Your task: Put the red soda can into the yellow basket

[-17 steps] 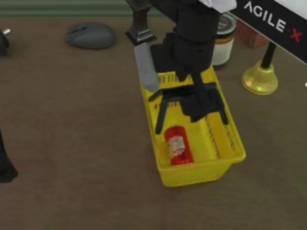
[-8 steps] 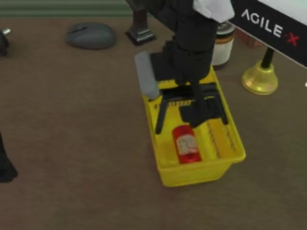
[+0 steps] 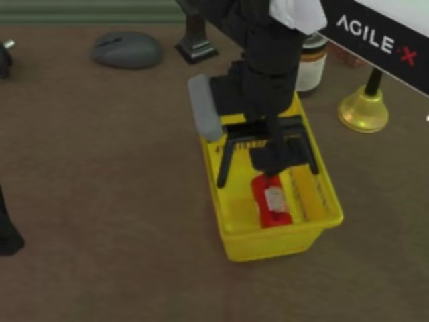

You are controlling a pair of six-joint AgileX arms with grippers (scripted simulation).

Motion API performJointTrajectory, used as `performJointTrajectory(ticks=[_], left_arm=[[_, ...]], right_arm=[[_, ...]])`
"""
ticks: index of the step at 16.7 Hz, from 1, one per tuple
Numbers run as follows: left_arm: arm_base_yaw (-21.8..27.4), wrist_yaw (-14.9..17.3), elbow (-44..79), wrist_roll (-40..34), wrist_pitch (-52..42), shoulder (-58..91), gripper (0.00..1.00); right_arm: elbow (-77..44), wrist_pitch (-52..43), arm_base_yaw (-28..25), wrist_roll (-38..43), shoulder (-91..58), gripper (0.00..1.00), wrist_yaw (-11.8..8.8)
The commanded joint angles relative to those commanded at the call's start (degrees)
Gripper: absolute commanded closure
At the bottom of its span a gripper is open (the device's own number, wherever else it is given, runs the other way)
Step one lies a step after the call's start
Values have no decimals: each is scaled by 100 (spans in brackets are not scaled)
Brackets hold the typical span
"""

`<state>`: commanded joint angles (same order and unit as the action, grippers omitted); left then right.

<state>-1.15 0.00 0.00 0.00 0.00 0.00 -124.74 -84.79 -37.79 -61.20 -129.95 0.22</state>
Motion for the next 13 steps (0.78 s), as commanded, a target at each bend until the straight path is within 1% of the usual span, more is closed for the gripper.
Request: performJointTrajectory(ticks=[10, 11, 13], left_arm=[[0, 0, 0, 0, 0, 0, 0], [0, 0, 0, 0, 0, 0, 0], [0, 0, 0, 0, 0, 0, 0]], right_arm=[[0, 0, 0, 0, 0, 98, 0], [0, 0, 0, 0, 0, 100, 0], [0, 0, 0, 0, 0, 100, 0]])
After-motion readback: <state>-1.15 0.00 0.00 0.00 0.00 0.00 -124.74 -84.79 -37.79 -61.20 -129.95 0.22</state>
